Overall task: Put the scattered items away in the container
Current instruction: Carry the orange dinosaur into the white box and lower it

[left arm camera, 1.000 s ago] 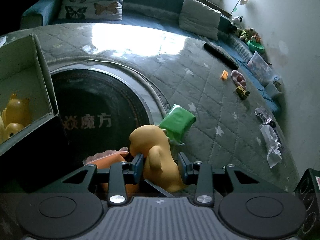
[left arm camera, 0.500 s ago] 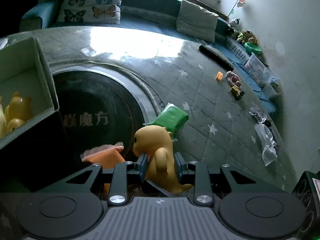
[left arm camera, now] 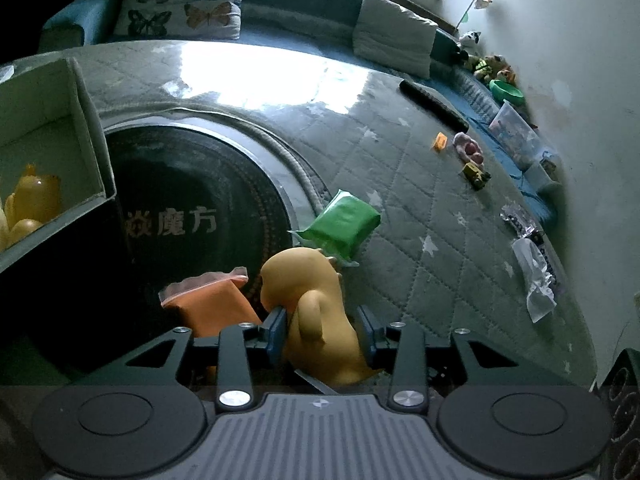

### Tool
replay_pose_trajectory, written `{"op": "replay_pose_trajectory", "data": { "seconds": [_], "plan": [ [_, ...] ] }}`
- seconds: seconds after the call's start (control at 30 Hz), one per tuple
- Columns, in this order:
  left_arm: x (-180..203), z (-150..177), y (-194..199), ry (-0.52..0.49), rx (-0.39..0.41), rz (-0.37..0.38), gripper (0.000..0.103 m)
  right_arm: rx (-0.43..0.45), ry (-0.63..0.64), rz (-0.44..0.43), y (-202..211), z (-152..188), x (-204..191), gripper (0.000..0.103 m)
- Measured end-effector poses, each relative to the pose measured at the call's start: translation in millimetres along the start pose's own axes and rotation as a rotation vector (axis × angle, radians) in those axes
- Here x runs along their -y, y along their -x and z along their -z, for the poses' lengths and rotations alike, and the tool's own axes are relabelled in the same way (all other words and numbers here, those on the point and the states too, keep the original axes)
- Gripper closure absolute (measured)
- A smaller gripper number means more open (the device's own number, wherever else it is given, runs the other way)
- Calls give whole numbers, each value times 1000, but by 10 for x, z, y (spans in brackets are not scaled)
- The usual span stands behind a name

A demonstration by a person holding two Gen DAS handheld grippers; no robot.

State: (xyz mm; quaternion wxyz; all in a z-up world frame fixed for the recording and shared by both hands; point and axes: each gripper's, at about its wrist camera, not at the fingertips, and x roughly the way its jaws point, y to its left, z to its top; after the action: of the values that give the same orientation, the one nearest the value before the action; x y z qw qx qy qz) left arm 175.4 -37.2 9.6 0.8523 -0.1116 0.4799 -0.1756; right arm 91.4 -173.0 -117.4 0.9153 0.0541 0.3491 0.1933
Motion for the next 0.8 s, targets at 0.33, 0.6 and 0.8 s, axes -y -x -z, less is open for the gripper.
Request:
{"op": "replay_pose_trajectory", "data": {
  "seconds": [0.33,0.6,0.8],
  "plan": [
    [-19,91,95,13,11,13,63,7,33,15,100,56,-101,57],
    [-58,122,502,43,98,17,63,65,95,4,289,-33,-370,57],
    [-232,59,905,61,202,-47,63,113,178,-54,264,-231,-718,58]
  ]
}}
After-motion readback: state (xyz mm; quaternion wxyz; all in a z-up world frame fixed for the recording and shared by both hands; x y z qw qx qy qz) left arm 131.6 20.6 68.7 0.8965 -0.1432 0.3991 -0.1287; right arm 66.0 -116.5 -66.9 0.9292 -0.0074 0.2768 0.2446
